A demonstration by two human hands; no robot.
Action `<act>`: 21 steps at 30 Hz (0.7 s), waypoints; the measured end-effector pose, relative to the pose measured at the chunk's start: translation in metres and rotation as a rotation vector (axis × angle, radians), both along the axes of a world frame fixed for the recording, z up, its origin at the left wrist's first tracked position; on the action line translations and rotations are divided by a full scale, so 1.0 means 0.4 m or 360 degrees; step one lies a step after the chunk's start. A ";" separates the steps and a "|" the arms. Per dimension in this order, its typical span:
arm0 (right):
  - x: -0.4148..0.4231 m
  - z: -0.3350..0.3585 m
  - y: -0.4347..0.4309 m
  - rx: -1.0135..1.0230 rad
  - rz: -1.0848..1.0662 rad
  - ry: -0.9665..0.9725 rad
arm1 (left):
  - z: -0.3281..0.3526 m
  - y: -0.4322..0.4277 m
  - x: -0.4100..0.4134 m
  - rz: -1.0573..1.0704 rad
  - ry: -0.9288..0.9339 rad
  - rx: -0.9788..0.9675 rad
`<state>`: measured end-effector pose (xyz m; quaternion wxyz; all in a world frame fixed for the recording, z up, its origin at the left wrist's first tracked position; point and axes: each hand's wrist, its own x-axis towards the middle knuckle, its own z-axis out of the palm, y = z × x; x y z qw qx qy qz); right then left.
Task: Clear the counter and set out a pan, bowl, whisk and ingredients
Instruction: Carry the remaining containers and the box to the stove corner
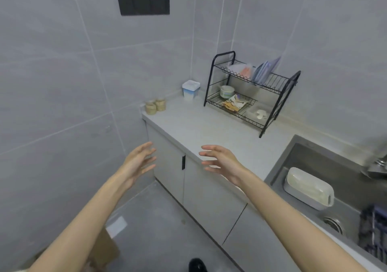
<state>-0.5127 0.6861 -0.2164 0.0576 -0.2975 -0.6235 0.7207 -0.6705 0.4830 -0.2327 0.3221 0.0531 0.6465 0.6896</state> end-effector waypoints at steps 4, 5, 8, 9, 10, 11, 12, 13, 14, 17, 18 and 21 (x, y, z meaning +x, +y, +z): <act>-0.206 -0.016 0.081 0.0112 0.0092 0.0010 | 0.003 0.070 -0.160 0.0084 0.0073 -0.0035; -0.267 -0.023 0.106 0.0153 0.0122 0.0006 | 0.001 0.093 -0.214 0.0099 0.0102 -0.0054; -0.421 -0.040 0.174 0.0256 0.0203 -0.0006 | -0.010 0.149 -0.358 0.0146 0.0207 -0.0159; -0.484 -0.042 0.204 0.0273 0.0230 0.0001 | -0.010 0.175 -0.416 0.0156 0.0252 -0.0207; -0.535 -0.045 0.229 0.0290 0.0254 -0.0004 | -0.012 0.196 -0.461 0.0149 0.0293 -0.0238; -0.581 -0.045 0.250 0.0311 0.0271 -0.0011 | -0.011 0.214 -0.500 0.0142 0.0325 -0.0270; -0.630 -0.045 0.271 0.0327 0.0287 -0.0011 | -0.011 0.233 -0.541 0.0136 0.0362 -0.0297; -0.678 -0.048 0.291 0.0348 0.0299 -0.0015 | -0.009 0.252 -0.579 0.0134 0.0398 -0.0335; -0.728 -0.052 0.311 0.0375 0.0315 -0.0019 | -0.009 0.270 -0.620 0.0122 0.0432 -0.0370; -0.859 -0.074 0.361 0.0528 0.0348 -0.0041 | -0.010 0.320 -0.726 0.0066 0.0476 -0.0477; -0.898 -0.081 0.373 0.0593 0.0358 -0.0052 | -0.015 0.336 -0.760 0.0044 0.0500 -0.0494; -1.007 -0.108 0.399 0.0737 0.0390 -0.0101 | -0.030 0.384 -0.859 -0.0037 0.0589 -0.0602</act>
